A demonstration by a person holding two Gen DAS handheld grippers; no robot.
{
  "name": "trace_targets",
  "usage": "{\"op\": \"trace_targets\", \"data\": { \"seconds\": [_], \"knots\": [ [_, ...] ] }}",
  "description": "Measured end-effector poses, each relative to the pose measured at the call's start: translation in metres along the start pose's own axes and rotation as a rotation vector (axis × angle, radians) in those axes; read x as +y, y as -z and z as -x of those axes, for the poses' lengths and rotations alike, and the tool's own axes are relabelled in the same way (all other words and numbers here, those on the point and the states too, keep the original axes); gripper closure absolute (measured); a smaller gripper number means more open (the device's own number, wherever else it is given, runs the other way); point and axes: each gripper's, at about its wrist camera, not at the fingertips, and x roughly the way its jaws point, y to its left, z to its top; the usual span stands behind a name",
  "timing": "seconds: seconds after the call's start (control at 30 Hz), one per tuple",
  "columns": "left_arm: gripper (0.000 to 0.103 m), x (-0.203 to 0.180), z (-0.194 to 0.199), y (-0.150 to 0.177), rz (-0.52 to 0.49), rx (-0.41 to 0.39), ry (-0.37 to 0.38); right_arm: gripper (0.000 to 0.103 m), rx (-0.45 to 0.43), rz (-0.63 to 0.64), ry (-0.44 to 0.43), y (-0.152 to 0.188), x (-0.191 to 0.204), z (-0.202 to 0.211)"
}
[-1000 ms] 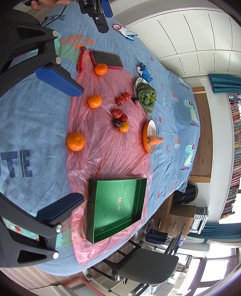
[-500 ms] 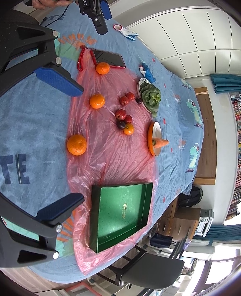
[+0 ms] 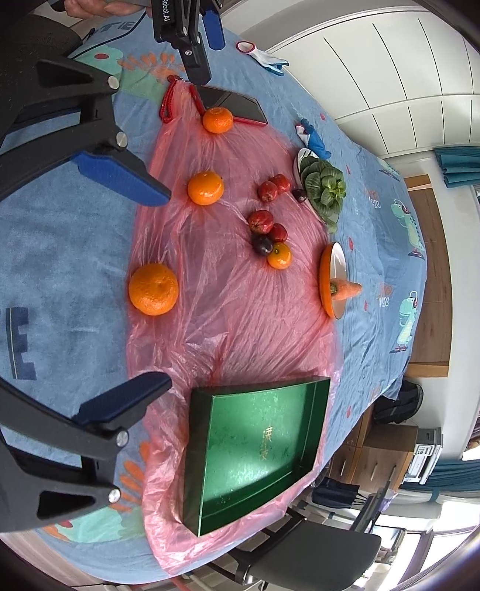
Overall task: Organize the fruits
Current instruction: 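Reach the right tool to the orange on the sheet edge while the left tool reaches another orange, then grasp and lift an orange with the right tool while the left tool grasps another orange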
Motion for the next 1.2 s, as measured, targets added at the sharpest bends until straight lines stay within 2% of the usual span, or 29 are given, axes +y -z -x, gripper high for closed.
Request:
{"op": "trace_targets", "data": {
  "seconds": [0.23,0.4,0.53,0.63,0.7,0.73,0.87,0.97,1.2],
  "knots": [
    [0.012,-0.010,-0.022,-0.005,-0.013,0.029,0.029,0.000,0.031,-0.014,-0.030,-0.003,-0.009,-0.026],
    [0.027,-0.024,-0.038,-0.007,-0.043,0.067,0.063,0.000,0.057,-0.013,-0.075,-0.010,-0.009,-0.046],
    [0.030,-0.036,-0.050,-0.010,-0.064,0.079,0.085,0.012,0.072,0.004,-0.087,-0.009,-0.007,-0.057],
    [0.037,-0.045,-0.060,-0.013,-0.076,0.091,0.098,0.021,0.098,0.016,-0.078,-0.003,-0.009,-0.064],
    [0.041,-0.050,-0.068,-0.015,-0.075,0.100,0.105,0.035,0.114,0.008,-0.088,0.001,-0.012,-0.068],
    [0.041,-0.051,-0.072,-0.017,-0.071,0.105,0.109,0.038,0.115,0.003,-0.099,0.002,-0.013,-0.069],
    [0.041,-0.056,-0.087,-0.022,-0.069,0.115,0.104,0.038,0.109,0.040,-0.101,0.003,-0.009,-0.070],
    [0.046,-0.059,-0.100,-0.024,-0.073,0.135,0.102,0.038,0.106,0.054,-0.103,0.003,-0.008,-0.070],
    [0.047,-0.072,-0.117,-0.024,-0.096,0.150,0.109,0.038,0.101,0.058,-0.117,0.005,-0.010,-0.071]
  ]
}}
